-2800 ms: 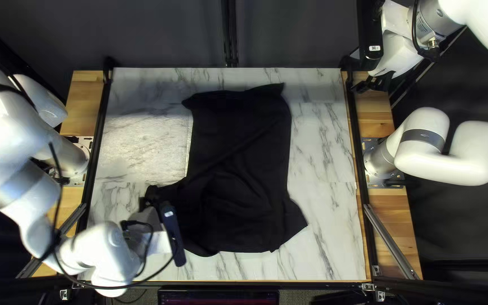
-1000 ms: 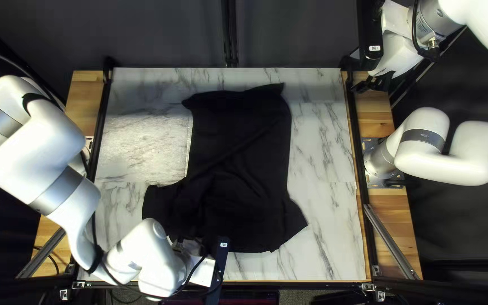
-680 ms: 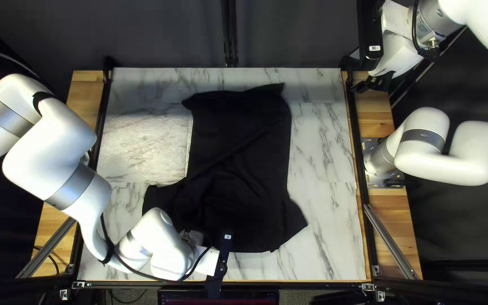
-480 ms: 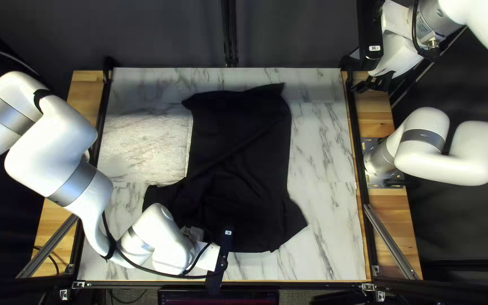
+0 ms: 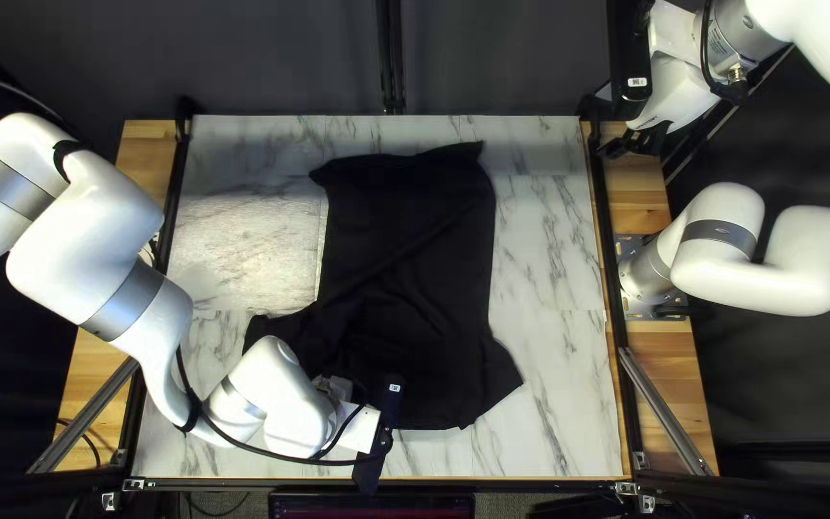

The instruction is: Fold t-shirt

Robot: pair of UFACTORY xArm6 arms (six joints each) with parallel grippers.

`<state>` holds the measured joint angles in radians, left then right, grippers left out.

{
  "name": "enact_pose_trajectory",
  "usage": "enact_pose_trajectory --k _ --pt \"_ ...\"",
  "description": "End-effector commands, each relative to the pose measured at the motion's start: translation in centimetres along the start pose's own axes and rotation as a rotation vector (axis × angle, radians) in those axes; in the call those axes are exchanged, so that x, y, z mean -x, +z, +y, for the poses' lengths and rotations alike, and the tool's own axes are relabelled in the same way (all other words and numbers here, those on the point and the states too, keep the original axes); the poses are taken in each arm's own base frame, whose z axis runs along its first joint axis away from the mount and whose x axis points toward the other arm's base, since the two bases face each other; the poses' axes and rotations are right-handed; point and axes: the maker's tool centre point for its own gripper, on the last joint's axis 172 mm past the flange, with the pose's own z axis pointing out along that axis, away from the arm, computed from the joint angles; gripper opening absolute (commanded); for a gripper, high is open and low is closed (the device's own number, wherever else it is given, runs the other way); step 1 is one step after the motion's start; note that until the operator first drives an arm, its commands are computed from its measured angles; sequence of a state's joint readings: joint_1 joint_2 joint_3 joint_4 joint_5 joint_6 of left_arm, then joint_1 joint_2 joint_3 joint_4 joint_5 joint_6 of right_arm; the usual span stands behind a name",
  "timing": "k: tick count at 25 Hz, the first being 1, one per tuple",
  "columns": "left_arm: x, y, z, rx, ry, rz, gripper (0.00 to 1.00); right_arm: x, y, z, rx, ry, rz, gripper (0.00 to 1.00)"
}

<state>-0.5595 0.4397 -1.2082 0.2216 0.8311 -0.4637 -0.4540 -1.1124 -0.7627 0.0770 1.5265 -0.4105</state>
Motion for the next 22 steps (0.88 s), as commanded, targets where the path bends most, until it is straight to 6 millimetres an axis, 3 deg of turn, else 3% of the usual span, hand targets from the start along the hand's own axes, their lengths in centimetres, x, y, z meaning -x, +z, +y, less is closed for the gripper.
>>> enact_pose_trajectory --k 1,9,14,17,22 --pt "0.2 0.7 -0.6 -0.001 -0.001 0.003 0.55 0.0 0.0 0.0 0.0 0.0 0.0 1.0" --pt "0.5 1.3 -2.8 -0.018 0.0 0.002 0.53 0.0 0.0 0.0 0.0 0.0 0.0 1.0" --pt "0.8 -0.5 -3.4 -0.037 0.005 0.003 0.54 0.0 0.0 0.0 0.0 0.0 0.0 1.0" --pt "0.8 -1.8 -2.6 -0.045 0.009 0.007 0.56 0.0 0.0 0.0 0.0 0.0 0.0 1.0" --pt "0.6 -3.4 1.0 -0.057 0.019 0.017 0.57 0.0 0.0 0.0 0.0 0.0 0.0 1.0"
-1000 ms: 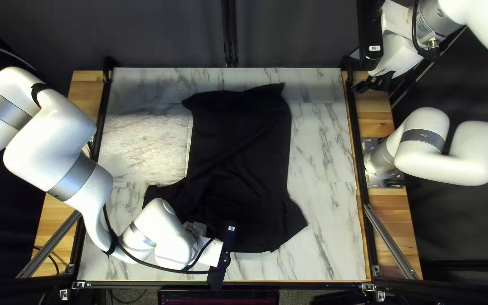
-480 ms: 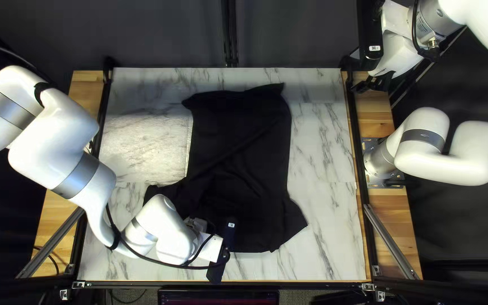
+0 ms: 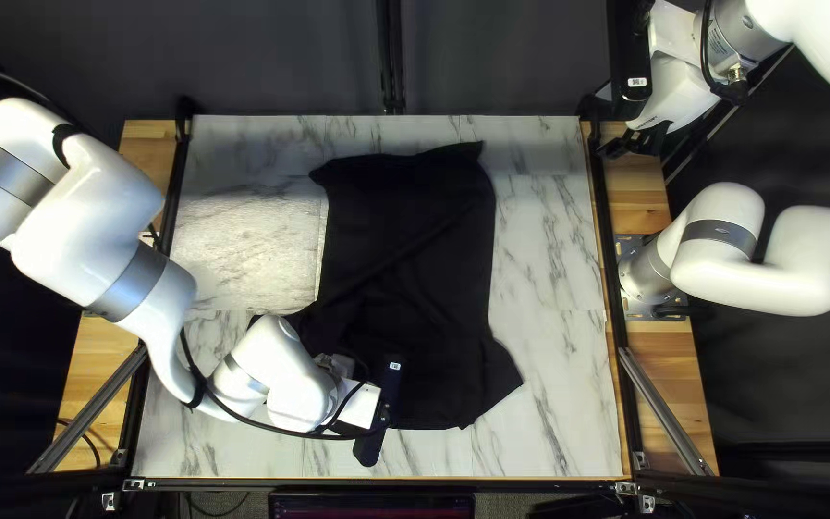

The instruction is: Fold t-shirt

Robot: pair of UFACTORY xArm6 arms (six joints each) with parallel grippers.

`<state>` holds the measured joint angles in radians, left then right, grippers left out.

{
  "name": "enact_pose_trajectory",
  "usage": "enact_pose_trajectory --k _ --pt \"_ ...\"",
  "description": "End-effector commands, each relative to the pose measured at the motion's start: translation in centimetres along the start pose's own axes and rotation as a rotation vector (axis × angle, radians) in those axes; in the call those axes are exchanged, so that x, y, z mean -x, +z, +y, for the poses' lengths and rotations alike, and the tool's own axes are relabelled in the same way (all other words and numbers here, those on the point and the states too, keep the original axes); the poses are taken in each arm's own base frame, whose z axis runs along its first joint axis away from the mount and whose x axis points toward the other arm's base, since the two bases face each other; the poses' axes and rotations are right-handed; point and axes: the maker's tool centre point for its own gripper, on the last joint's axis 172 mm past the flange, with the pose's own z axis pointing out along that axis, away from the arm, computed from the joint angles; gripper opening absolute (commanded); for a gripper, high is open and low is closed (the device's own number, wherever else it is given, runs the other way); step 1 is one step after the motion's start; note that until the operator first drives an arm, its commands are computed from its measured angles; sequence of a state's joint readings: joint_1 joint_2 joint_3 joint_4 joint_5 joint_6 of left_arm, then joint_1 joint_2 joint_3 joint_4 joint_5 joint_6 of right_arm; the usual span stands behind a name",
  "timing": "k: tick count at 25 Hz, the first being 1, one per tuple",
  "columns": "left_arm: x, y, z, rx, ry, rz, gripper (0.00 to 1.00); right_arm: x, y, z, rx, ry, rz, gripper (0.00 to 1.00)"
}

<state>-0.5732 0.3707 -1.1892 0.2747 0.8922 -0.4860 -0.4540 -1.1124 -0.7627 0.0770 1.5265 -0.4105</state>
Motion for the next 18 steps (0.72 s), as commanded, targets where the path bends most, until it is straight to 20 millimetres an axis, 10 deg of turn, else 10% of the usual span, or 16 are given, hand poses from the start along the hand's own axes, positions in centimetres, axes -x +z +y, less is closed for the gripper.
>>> enact_pose_trajectory --k 1,18 --pt "-0.1 -1.1 2.8 -0.012 0.005 0.005 0.57 0.0 0.0 0.0 0.0 0.0 0.0 1.0" --pt "0.5 3.8 0.6 -0.03 0.034 -0.026 0.57 0.0 0.0 0.0 0.0 0.0 0.0 1.0"
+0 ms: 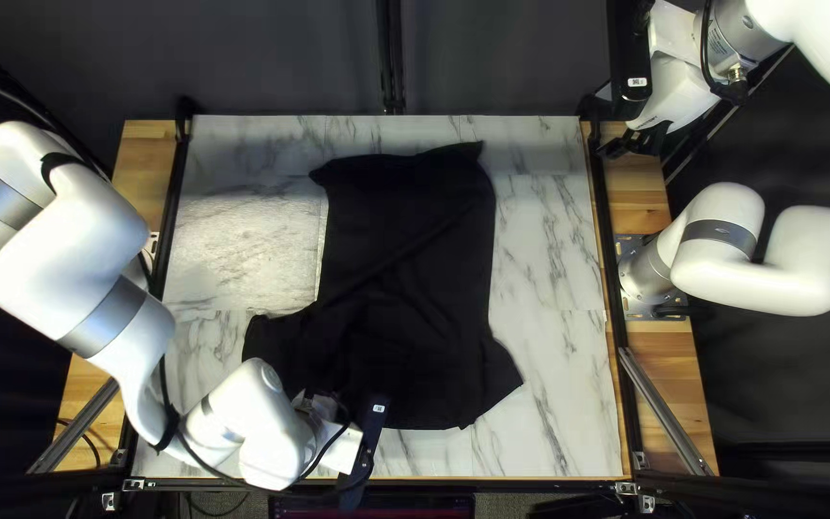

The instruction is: Fold t-shirt

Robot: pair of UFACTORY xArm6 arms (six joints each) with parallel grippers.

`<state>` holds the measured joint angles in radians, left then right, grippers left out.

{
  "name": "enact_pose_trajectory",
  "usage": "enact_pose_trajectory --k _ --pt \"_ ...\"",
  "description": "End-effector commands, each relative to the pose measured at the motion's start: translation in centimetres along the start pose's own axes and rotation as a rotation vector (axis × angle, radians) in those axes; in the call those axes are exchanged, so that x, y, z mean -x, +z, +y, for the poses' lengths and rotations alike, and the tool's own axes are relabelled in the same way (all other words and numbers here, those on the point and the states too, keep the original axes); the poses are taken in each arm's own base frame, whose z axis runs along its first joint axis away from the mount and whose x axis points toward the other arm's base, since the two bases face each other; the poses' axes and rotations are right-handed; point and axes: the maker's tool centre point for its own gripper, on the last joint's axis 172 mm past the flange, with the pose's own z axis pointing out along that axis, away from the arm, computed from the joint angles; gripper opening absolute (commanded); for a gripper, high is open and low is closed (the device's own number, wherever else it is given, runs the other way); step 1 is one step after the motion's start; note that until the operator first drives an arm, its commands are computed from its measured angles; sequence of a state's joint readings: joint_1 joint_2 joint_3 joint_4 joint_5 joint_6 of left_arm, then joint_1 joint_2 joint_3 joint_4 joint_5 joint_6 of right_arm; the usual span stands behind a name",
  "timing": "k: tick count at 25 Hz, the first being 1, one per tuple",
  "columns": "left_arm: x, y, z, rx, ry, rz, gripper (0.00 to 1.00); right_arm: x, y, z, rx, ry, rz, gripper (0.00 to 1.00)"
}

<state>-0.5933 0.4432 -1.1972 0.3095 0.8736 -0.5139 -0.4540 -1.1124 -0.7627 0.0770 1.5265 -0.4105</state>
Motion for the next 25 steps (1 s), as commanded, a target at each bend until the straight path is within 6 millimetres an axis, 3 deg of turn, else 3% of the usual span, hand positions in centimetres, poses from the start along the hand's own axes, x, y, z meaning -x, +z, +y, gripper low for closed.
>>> enact_pose_trajectory --k 1,6,10,17,22,25 --pt "-0.2 1.0 -0.7 0.006 0.008 0.001 0.56 0.0 0.0 0.0 0.0 0.0 0.0 1.0" --pt "0.0 0.9 -1.5 0.007 0.011 0.003 0.55 0.0 0.0 0.0 0.0 0.0 0.0 1.0" --pt "0.0 -0.7 -1.3 -0.002 0.015 0.006 0.55 0.0 0.0 0.0 0.0 0.0 0.0 1.0" --pt "0.5 -3.7 1.1 -0.026 0.018 0.013 0.55 0.0 0.0 0.0 0.0 0.0 0.0 1.0" --pt "1.1 -3.7 2.7 -0.036 0.012 0.008 0.55 0.0 0.0 0.0 0.0 0.0 0.0 1.0" --pt "1.5 -3.4 3.4 -0.043 0.008 0.0 0.42 0.0 0.0 0.0 0.0 0.0 0.0 1.0"
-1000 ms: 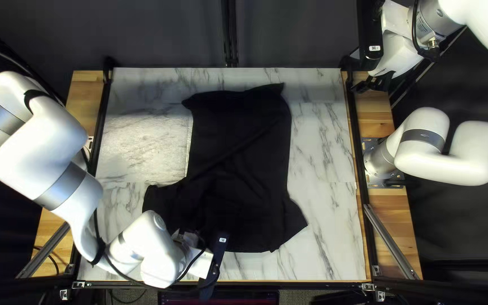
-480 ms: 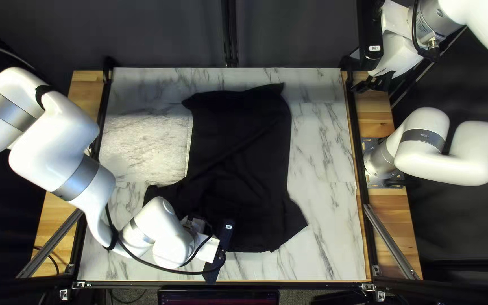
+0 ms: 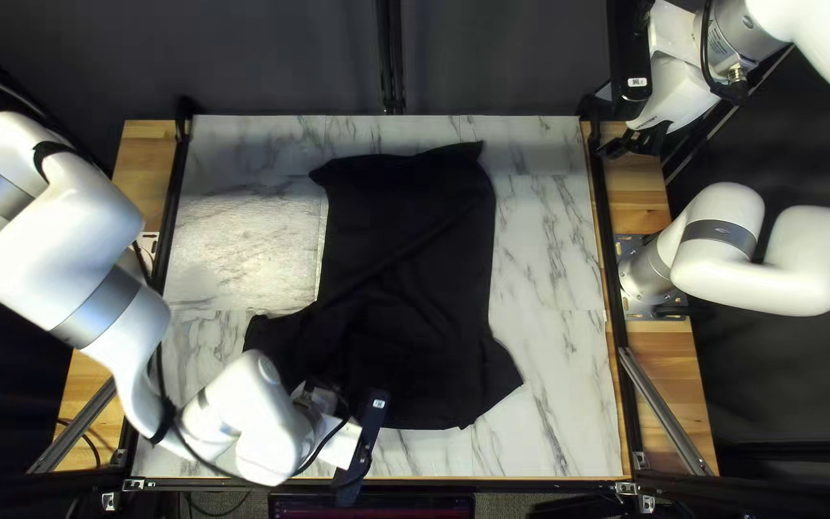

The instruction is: Fold t-shirt

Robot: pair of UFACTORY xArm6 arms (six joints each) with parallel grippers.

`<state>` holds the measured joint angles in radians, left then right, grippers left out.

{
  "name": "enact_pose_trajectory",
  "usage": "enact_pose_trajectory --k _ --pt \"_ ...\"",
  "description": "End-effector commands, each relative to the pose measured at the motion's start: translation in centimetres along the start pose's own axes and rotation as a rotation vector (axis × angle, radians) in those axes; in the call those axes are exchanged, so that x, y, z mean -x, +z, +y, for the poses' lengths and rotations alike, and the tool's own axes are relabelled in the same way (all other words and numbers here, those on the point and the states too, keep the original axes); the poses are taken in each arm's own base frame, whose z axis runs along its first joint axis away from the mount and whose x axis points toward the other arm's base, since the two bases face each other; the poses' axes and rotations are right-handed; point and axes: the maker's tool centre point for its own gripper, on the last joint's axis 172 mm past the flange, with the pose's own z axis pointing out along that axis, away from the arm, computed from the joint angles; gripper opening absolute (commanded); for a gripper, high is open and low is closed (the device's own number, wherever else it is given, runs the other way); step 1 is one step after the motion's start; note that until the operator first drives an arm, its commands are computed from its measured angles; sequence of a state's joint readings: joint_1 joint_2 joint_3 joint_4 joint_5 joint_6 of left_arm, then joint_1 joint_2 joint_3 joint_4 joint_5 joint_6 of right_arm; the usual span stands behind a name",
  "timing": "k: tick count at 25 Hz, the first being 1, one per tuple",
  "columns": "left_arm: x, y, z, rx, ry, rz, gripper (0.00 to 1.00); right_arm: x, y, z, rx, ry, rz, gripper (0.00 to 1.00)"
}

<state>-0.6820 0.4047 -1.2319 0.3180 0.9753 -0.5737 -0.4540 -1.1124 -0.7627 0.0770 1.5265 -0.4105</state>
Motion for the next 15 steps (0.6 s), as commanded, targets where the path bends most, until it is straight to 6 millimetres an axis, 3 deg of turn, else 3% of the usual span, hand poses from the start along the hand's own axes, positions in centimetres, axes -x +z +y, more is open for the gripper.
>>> enact_pose_trajectory --k 1,2,3,9,15 --pt "0.7 0.4 1.0 -0.012 -0.006 -0.012 0.42 0.0 0.0 0.0 0.0 0.0 0.0 1.0" --pt "0.9 0.5 1.2 -0.015 -0.007 -0.015 0.26 0.0 0.0 0.0 0.0 0.0 0.0 1.0" --pt "1.1 0.5 1.5 -0.018 -0.007 -0.018 0.21 0.0 0.0 0.0 0.0 0.0 0.0 1.0" --pt "3.1 0.7 1.4 -0.047 -0.03 -0.055 0.25 0.0 0.0 0.0 0.0 0.0 0.0 1.0" --pt "3.2 0.8 1.5 -0.08 -0.035 -0.093 0.09 0.0 0.0 0.0 0.0 0.0 0.0 1.0"
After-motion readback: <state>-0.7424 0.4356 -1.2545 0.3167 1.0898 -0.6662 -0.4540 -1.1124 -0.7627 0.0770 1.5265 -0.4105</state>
